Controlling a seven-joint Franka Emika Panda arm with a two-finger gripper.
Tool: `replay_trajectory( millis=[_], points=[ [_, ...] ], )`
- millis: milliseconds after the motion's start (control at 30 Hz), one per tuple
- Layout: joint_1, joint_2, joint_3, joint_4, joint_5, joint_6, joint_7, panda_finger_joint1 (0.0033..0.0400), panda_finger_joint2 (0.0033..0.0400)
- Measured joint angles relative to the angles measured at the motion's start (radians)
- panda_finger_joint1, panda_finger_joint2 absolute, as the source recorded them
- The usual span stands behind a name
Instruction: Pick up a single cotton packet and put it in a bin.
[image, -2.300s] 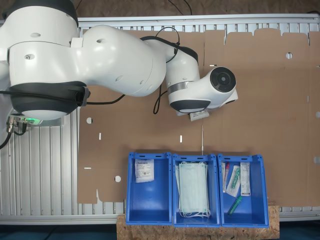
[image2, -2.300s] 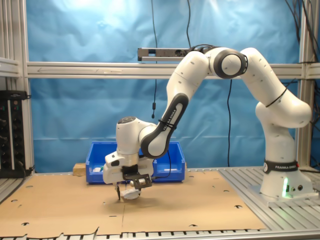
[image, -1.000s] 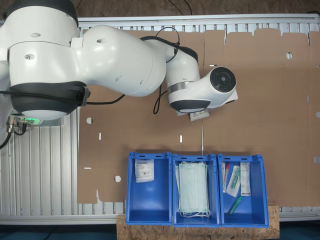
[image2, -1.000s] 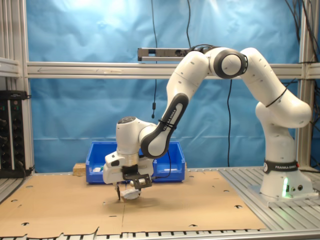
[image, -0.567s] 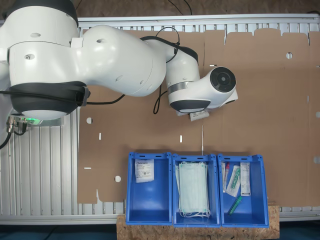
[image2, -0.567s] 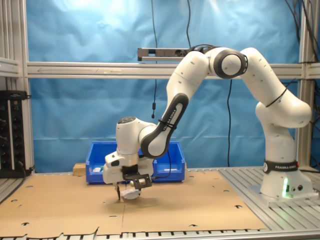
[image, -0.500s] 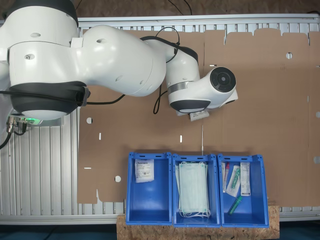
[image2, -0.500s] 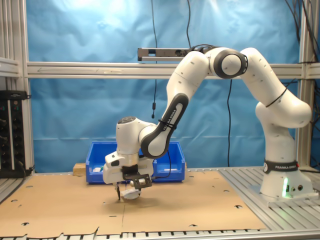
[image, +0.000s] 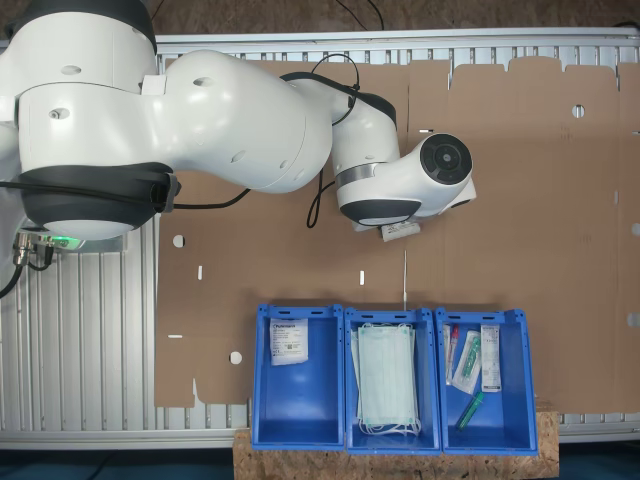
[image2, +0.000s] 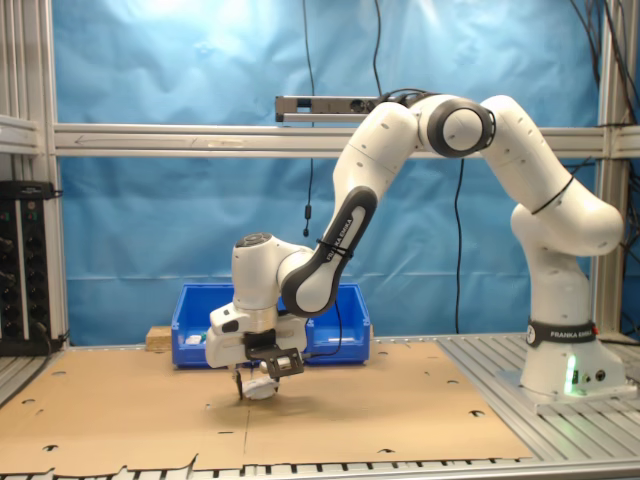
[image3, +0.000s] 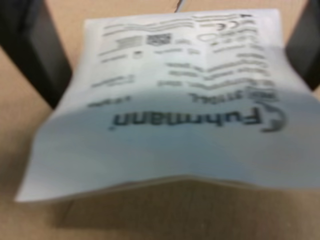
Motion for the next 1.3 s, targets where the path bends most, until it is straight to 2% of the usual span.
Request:
replay_trajectory(
  millis=[100,133,167,200,467,500,667,700,1300],
  points=[
    [0.0,0.001,0.001,0.001,0.0,0.0,0.0,0.04,0.04],
    [0.0,0.001,0.001,0.001,0.0,0.0,0.0,0.0365,0.0365],
    [0.0,0.002,0.001,0.001,0.0,0.0,0.0,0.0365,0.0365],
    [0.0,0.002,0.002,0.001,0.0,0.0,0.0,0.0272,0.0272],
    [0.0,0.004,0.002,0.002,0.0,0.001,0.0,0.0272,0.0272],
    [0.0,0.004,0.002,0.003,0.0,0.001,0.0,0.0109,0.0109],
    [0.0,0.004,0.002,0.004,0.0,0.001,0.0,0.0109,0.0109],
    [0.0,0.004,0.002,0.004,0.0,0.001,0.0,0.0067,0.0067],
    [0.0,0.004,0.002,0.004,0.0,0.001,0.0,0.0067,0.0067]
  ],
)
